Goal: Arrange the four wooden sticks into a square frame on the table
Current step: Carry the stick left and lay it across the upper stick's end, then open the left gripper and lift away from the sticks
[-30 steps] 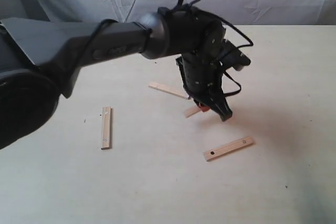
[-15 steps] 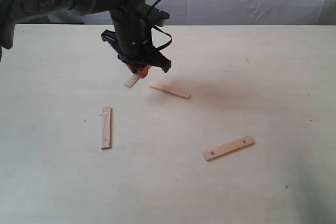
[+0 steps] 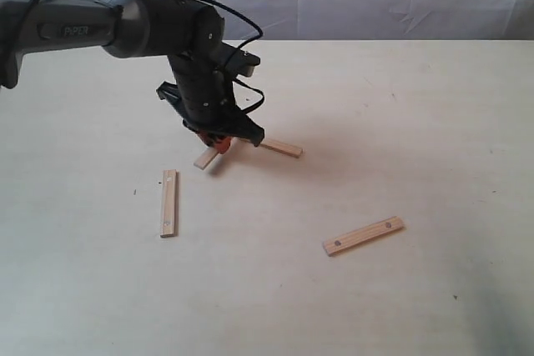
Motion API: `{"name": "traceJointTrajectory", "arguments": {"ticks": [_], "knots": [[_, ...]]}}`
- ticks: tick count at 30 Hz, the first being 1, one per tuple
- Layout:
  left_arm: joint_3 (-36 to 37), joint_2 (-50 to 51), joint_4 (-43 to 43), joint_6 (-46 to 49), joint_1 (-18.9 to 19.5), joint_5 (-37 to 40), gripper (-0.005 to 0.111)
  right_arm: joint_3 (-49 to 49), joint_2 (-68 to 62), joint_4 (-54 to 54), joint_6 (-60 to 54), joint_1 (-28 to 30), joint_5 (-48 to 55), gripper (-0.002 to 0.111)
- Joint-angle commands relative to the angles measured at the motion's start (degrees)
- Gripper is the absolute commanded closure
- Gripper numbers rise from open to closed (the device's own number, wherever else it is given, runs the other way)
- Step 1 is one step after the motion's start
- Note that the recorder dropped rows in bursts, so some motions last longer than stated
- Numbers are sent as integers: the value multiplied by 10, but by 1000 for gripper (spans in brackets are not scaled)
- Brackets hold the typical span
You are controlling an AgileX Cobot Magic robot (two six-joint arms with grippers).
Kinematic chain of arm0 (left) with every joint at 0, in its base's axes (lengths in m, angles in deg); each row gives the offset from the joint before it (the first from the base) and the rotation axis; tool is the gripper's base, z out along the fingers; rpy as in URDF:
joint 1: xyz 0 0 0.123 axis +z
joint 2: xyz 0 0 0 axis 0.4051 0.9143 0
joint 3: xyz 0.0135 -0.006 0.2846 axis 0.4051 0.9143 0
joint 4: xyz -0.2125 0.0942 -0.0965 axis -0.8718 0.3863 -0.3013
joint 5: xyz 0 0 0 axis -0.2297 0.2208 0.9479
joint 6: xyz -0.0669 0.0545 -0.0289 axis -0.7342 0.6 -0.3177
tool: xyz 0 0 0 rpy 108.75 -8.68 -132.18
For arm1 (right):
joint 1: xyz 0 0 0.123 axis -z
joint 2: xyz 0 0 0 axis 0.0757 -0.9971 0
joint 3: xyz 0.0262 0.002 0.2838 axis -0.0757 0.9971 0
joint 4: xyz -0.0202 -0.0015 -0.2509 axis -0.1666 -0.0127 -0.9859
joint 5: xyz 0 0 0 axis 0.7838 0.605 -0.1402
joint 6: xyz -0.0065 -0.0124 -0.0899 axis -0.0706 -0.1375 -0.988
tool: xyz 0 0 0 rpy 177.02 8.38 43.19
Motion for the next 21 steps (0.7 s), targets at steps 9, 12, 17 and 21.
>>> {"name": "traceJointTrajectory", "arguments": {"ticks": [9,12,17,21], "knots": [[4,23,-21,-3,-15,-28,107,1,3,0,-1,3,-8,108],[4,28,-26,-3,-15,-26,107,1,3,0,-1,3,-8,108],[4,27,-26,-5,-15,-34,107,1,3,0,-1,3,-8,108],[4,27,-26,-5,-15,-52,107,1,3,0,-1,3,-8,108]]}}
